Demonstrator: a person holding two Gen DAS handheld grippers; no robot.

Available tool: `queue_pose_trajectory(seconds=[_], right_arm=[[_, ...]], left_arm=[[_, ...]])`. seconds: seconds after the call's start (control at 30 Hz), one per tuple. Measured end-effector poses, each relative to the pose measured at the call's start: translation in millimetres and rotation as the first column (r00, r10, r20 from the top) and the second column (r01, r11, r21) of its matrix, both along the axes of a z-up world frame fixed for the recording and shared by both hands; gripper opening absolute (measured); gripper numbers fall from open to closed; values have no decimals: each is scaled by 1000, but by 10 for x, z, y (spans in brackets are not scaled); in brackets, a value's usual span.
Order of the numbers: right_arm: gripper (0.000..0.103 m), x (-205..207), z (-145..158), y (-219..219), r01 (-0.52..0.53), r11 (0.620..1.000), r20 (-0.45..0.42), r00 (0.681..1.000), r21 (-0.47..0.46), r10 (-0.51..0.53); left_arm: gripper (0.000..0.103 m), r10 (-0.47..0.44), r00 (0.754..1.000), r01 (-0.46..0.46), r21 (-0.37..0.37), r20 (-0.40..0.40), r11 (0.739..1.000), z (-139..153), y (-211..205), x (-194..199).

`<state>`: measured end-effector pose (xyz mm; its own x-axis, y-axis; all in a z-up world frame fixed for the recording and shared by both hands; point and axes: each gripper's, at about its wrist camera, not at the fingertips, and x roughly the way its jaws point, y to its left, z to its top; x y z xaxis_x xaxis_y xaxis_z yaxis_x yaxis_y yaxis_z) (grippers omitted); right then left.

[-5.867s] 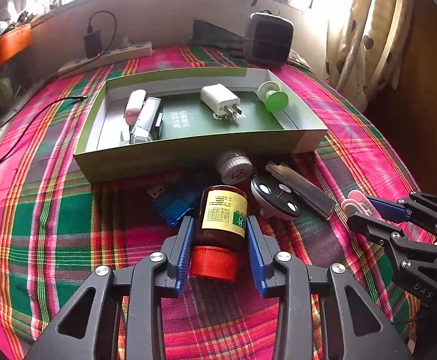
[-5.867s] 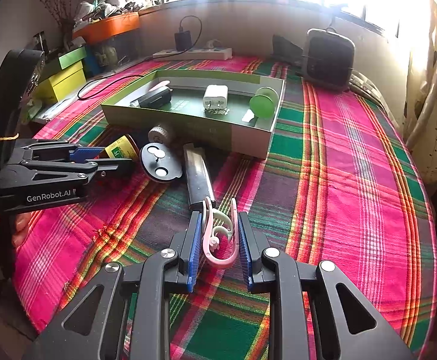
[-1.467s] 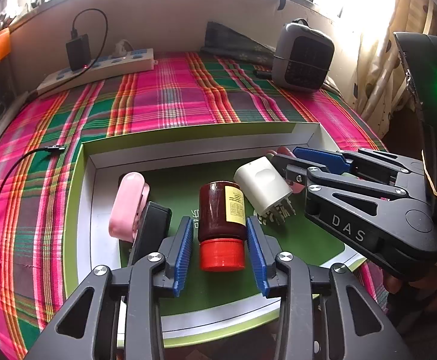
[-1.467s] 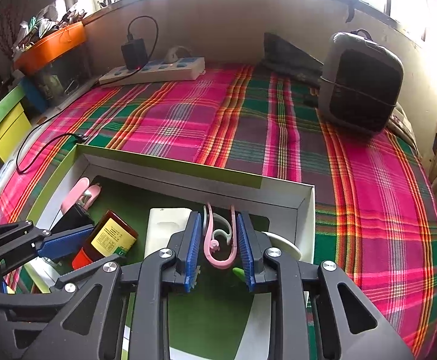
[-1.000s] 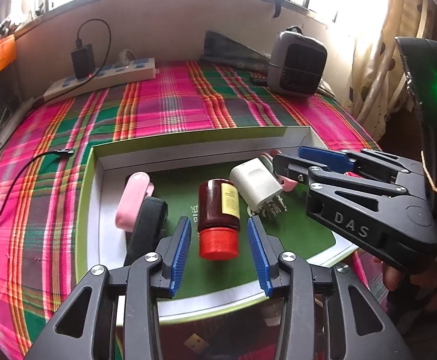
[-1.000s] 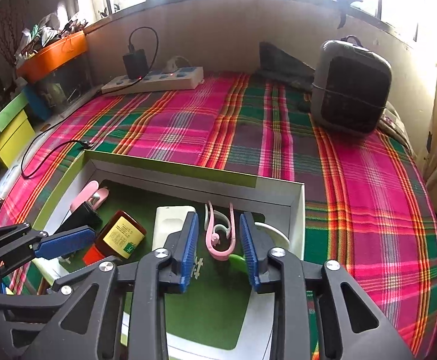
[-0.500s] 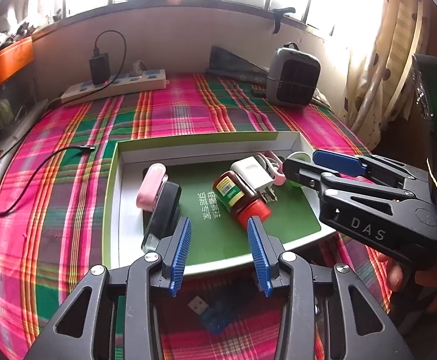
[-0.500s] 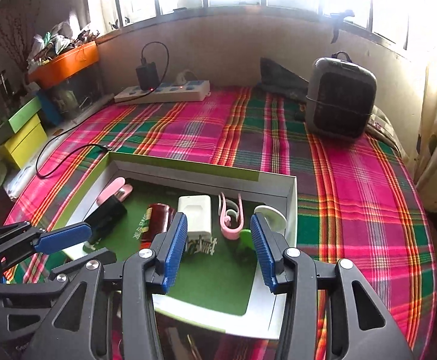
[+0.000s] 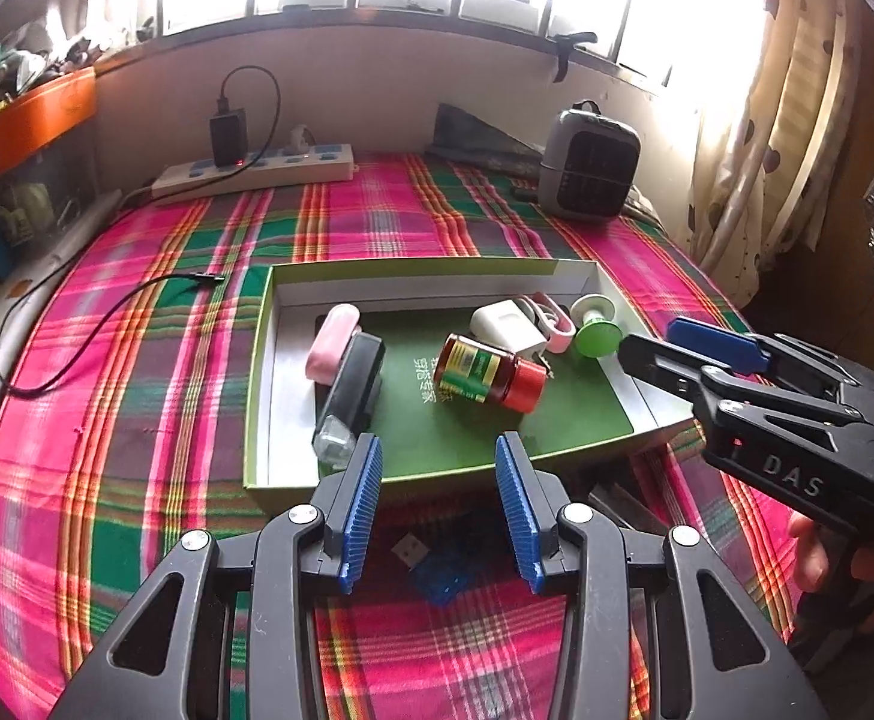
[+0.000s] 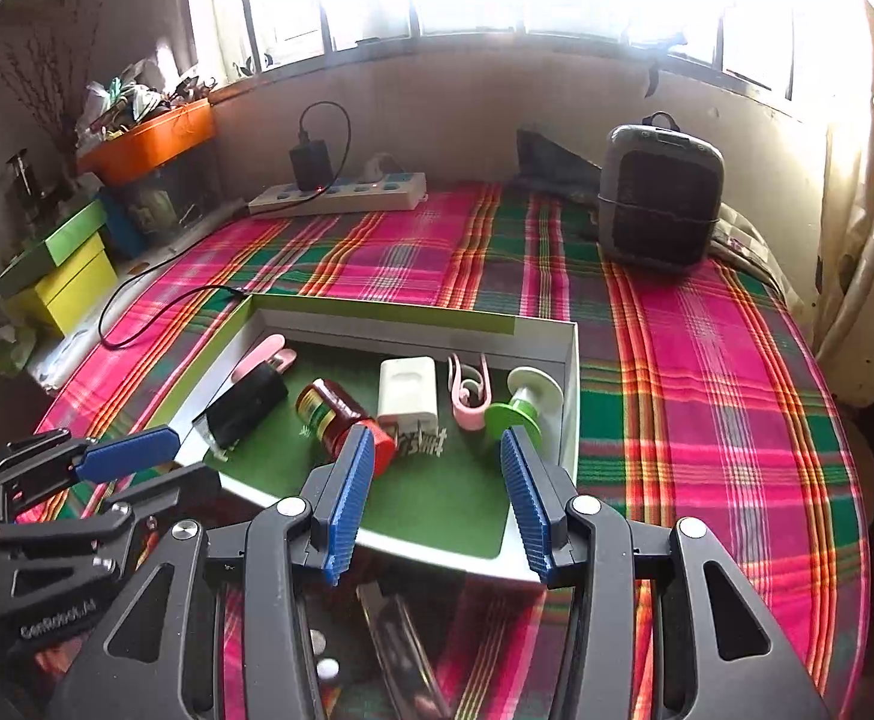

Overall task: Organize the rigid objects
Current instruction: 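Withdraw both grippers from the tray toward the remaining objects, then grasp the dark metal bar with the right gripper while the left approaches the black dotted disc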

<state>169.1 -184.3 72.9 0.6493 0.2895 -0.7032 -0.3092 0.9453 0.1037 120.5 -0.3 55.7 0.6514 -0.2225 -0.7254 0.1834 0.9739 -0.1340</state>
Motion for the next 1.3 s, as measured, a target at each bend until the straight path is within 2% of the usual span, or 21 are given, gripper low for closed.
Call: queue_pose_trajectory(seconds=[0.27,0.67,1.1,1.3], right_arm=[[45,-240,-34,-110,4,1000,9,1000,-16,-4],[45,-575,-291,-104,-58,995,-24,998,-85,56],[45,-614,-472,-32,-102,989,-74,993,-107,95],[45,-573,-527,20,-116,983,-85,991,-139,105]], left_arm=[[39,15,1000,-15,-23,7,1000,-3,156,-166],[39,20,1000,-21,-46,-16,999,-138,324,-317],[39,12,998,-14,-51,-55,999,-312,353,-328],[43,-7,998,3,-51,-64,999,-340,315,-291]])
